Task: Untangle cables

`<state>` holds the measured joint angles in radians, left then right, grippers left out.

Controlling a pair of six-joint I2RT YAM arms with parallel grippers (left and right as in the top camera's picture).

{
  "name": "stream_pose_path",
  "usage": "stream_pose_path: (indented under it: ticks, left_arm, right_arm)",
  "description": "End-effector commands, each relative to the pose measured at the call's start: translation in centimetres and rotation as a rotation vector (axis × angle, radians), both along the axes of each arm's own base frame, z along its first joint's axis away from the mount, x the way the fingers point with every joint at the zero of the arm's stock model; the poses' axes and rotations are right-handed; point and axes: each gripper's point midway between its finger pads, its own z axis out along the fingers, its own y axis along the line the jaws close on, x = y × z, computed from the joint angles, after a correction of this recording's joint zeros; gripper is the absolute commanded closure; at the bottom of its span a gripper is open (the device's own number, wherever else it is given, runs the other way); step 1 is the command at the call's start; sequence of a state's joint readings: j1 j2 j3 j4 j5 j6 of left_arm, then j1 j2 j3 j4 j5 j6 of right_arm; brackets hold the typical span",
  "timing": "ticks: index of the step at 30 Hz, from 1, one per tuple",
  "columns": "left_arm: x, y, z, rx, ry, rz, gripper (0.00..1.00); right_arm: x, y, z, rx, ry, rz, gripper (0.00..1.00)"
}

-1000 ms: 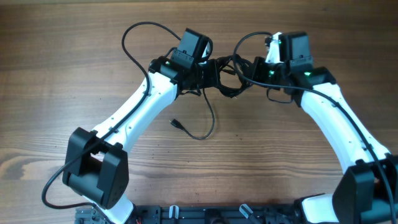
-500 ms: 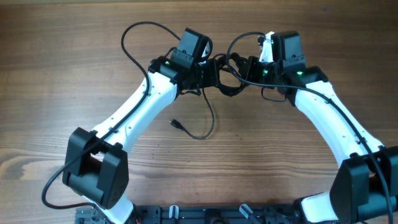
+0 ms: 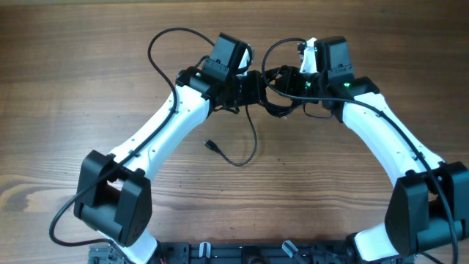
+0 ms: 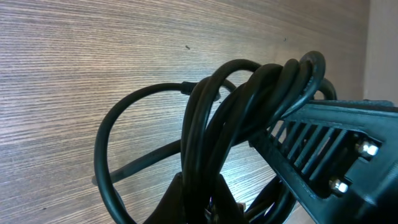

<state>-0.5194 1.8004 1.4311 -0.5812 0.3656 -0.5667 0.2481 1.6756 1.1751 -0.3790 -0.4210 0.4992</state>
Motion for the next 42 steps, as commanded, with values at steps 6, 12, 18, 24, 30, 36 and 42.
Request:
stream_pose_path:
  ticks: [6,12,18,24,30,36,42]
  left_arm:
    - [-0.3,-0.5,2.2,-0.049,-0.034,-0.018,0.96]
    - [-0.3,-0.5,2.2,-0.049,-0.033,-0.018,0.96]
    - [-0.3,-0.5,2.2,-0.049,-0.034,-0.018,0.96]
    - [-0.3,-0.5,2.1,-0.049,-0.033,-0.018,0.96]
    - [-0.3,-0.5,2.2,-0.049,-0.033,-0.018,0.96]
    - [-0.3,-0.5,2.2,-0.049,-0.033,-0.018,0.96]
    - [-0.3,-0.5,2.1,-0.049,-0.033,-0.018,0.96]
  right_arm:
    - [-1.3,-0.9,7.6,0.016,-0.168,0.002,0.95]
    - [-1.3,-2.8,6.6,-0.068,-0.138,-0.074,0.95]
    - [-1.3,-5.7,4.0,-0.206,-0.068,-0.197,0.96]
    - [-1.9,-5.9,1.8,-0.227,0.017,-0.204,0.96]
    - [-1.9,-5.9,1.0,-0.23,0.04,-0.206,0.96]
    - [-2.4,-5.8,0.6,-0.226,0.065,-0.194,0.96]
    - [-2.2,-5.6,0.5,-0.219,0.065,-0.191,0.96]
